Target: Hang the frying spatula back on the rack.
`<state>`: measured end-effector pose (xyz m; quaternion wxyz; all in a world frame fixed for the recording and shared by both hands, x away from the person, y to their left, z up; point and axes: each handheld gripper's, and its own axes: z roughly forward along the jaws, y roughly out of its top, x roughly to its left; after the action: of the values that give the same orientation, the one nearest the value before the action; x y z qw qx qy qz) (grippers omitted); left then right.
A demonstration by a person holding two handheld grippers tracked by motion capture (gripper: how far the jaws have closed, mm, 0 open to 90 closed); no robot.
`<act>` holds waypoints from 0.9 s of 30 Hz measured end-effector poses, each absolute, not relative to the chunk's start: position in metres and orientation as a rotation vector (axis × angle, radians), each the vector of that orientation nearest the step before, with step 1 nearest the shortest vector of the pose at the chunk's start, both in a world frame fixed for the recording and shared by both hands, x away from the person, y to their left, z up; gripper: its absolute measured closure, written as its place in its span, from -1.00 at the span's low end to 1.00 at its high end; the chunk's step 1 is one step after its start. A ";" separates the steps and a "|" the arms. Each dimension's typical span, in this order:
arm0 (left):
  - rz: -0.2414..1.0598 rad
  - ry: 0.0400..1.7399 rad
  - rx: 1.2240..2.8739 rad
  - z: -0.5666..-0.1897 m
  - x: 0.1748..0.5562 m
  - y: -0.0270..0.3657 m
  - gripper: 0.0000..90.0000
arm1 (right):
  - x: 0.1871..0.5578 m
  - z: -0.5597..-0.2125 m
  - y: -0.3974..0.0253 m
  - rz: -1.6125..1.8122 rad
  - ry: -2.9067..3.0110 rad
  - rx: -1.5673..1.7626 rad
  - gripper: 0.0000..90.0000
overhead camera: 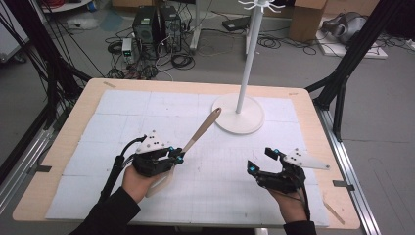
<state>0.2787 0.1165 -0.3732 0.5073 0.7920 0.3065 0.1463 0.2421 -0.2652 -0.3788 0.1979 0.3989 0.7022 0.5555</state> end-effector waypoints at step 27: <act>0.431 0.676 1.832 -0.374 0.257 0.107 0.72 | 0.300 -0.343 -0.152 1.847 2.028 1.020 -0.44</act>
<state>0.2571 0.1068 -0.3740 0.5404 0.7708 0.2845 0.1815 0.3003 -0.1518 -0.3429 0.1074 0.3466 0.6890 0.6274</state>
